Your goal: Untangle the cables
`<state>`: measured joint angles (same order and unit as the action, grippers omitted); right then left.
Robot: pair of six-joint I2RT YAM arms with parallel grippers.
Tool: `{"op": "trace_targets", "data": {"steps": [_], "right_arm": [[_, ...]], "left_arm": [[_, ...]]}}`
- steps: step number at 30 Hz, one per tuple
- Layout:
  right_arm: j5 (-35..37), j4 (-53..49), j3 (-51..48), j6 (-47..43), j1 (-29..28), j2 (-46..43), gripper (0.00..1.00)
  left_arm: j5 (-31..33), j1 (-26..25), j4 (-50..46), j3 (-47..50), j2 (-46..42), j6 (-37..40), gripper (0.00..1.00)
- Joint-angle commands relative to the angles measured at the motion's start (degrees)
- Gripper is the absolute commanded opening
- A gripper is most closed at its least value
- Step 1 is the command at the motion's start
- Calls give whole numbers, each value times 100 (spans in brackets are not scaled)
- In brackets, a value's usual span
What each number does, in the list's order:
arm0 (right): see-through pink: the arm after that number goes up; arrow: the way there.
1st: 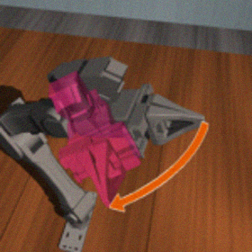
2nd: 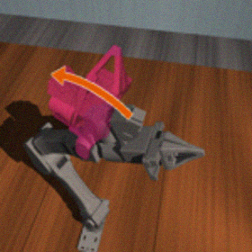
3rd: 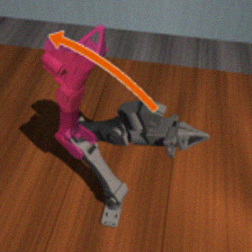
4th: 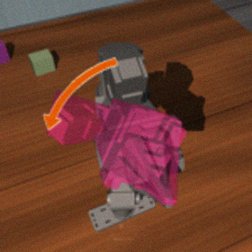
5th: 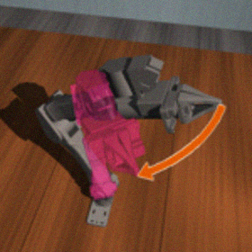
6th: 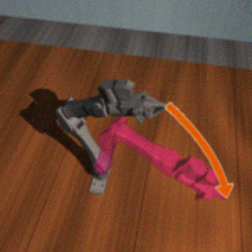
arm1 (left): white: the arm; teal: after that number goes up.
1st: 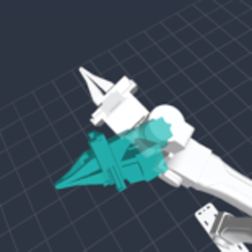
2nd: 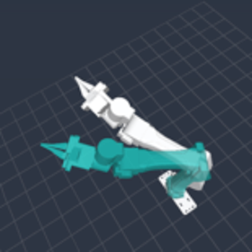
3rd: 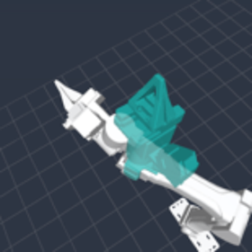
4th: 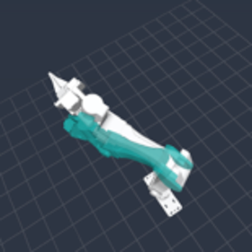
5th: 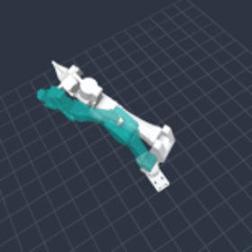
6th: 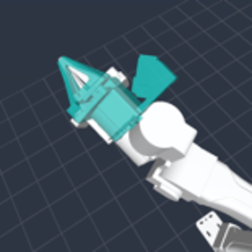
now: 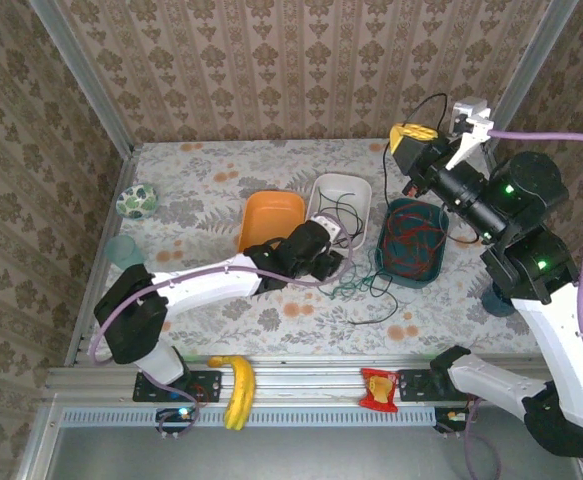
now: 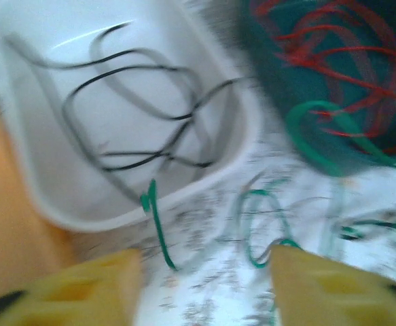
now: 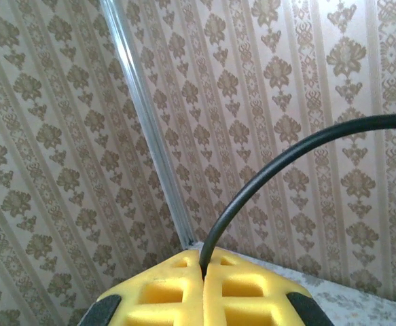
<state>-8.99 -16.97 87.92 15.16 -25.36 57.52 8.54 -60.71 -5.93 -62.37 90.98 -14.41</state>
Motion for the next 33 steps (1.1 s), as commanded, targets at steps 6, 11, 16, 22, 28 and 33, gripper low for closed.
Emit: {"op": "trace_targets", "data": {"steps": [6, 11, 16, 22, 28, 33], "right_arm": [[82, -425, 345, 351, 23, 333, 0], [169, -526, 564, 641, 23, 528, 0], [255, -603, 949, 742, 70, 672, 0], [311, -497, 1123, 932, 239, 580, 0], [322, -524, 1187, 965, 398, 428, 0], [341, -468, 1177, 985, 556, 513, 0]], "left_arm": [[-1924, -388, 312, -264, -7, 913, 86], [-1777, -546, 376, -437, 258, 1220, 89], [-1375, -546, 371, -552, 842, 1554, 84], [-268, -653, 1208, -178, 1288, 1603, 50], [68, -572, 1713, -36, 1557, 1265, 21], [122, -330, 2212, 493, 1046, 641, 4]]}}
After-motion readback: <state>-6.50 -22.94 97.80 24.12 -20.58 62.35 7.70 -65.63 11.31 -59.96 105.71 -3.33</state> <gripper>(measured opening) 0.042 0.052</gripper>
